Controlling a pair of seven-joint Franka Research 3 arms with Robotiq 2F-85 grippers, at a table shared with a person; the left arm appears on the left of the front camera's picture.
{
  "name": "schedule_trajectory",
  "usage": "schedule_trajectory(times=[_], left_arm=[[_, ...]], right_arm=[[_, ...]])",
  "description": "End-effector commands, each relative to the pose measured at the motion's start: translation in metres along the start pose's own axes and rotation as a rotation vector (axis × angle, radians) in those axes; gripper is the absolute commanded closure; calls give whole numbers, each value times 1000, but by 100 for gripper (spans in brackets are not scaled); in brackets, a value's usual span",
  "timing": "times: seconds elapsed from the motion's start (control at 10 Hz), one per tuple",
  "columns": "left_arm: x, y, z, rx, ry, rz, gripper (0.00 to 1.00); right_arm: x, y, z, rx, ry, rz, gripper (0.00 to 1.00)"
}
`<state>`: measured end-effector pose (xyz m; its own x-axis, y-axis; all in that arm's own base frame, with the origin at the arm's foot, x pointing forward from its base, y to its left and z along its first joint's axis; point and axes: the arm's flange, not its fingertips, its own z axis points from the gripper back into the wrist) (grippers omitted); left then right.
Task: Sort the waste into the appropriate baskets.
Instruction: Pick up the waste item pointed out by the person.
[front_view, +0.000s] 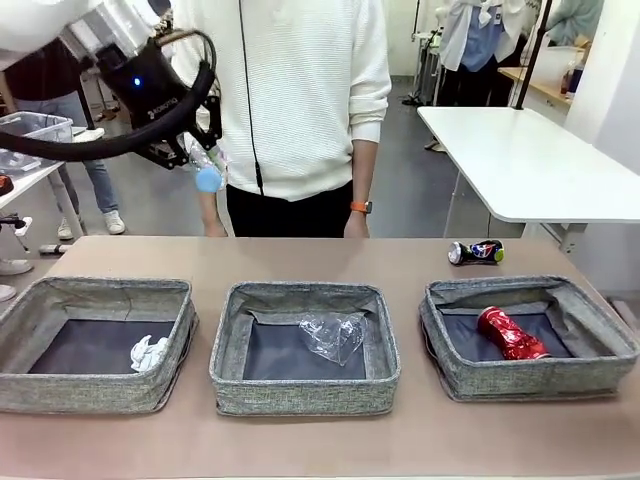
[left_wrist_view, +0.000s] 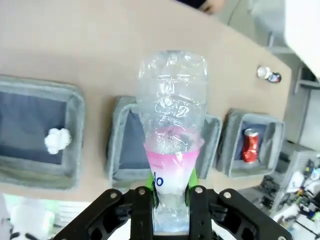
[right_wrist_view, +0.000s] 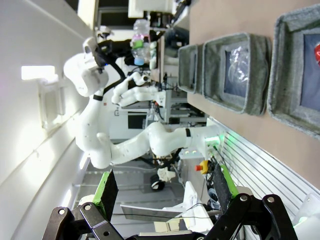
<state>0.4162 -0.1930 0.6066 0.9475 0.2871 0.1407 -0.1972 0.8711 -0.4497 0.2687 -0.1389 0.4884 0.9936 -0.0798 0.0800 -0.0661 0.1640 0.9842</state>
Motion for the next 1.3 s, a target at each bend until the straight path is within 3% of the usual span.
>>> schedule_trajectory(times=[0.0,0.1,0.2,0.3,0.4,0.6,0.7,0.9,1.2], left_arm=[[23,9,9,61,77,-33,100],[23,9,9,61,77,-33,100],[5,4,0,20,23,-3,77],[55,27,-50,70,-100,272,77],[57,10,-58,29,-84,322,77],[28,-44,-6,128,-194,352,77],[6,-72,21,298,-195,406,77],[-37,-121,58,257,-302,482,77],[-63,-164,106,210,-262,454,77]], right_arm=[[1,2,-2,9,-10,12,0],[1,2,-2,9,-10,12,0],[1,2,-2,9,-10,12,0],[1,2,-2,9,-10,12,0],[1,2,-2,9,-10,12,0],[1,2,-2,9,-10,12,0],[1,2,-2,9,-10,12,0],[1,2,-2,9,-10,12,0],[1,2,-2,9,-10,12,0]])
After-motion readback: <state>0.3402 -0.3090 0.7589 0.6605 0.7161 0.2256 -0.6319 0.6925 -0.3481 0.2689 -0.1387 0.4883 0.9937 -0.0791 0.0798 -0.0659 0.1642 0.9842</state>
